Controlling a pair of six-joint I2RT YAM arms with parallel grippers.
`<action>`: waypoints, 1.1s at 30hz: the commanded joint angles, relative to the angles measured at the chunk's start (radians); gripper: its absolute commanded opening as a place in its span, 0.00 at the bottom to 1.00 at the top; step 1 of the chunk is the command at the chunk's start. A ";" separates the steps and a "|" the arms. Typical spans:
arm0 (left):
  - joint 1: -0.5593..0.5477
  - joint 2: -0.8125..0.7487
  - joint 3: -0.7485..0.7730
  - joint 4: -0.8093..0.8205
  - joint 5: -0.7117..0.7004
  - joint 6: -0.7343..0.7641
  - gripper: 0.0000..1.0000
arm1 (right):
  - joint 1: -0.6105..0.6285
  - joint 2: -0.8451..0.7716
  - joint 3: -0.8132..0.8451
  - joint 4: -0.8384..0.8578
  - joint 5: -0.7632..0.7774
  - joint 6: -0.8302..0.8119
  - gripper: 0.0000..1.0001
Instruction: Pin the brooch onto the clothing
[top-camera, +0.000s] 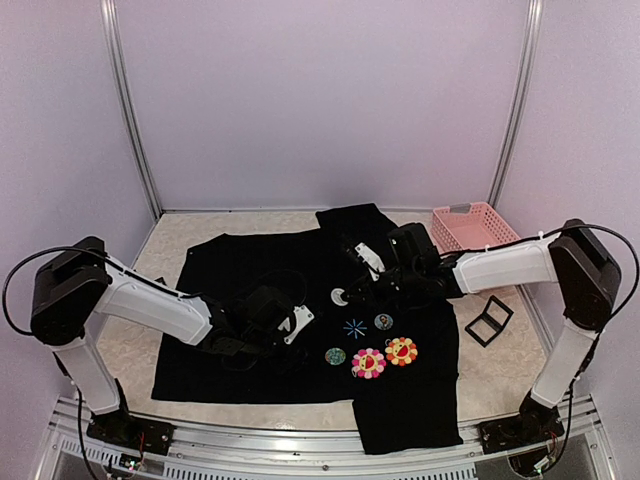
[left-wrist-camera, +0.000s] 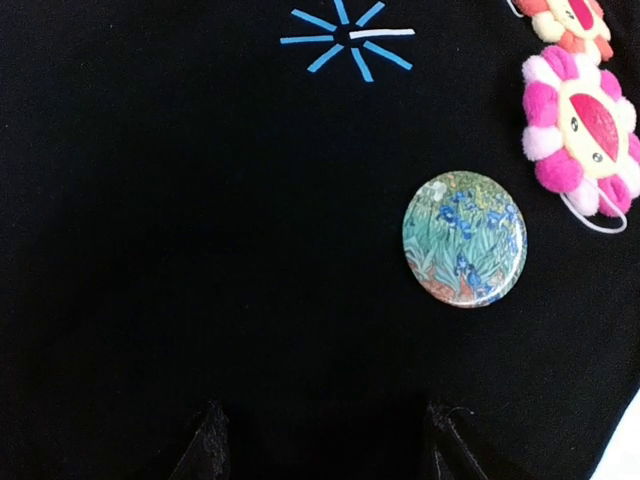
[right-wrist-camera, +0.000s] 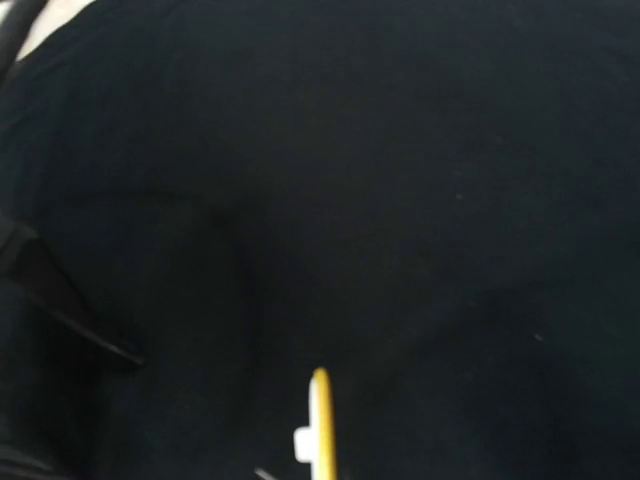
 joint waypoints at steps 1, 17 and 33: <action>0.022 0.058 0.029 -0.090 0.065 0.005 0.54 | -0.006 0.036 0.032 -0.006 -0.068 -0.050 0.00; 0.033 -0.033 0.009 0.047 0.140 0.047 0.00 | 0.061 0.039 -0.142 0.310 -0.031 -0.084 0.00; 0.038 0.217 0.264 0.023 0.162 0.158 0.62 | -0.044 0.011 -0.181 0.264 0.093 -0.045 0.00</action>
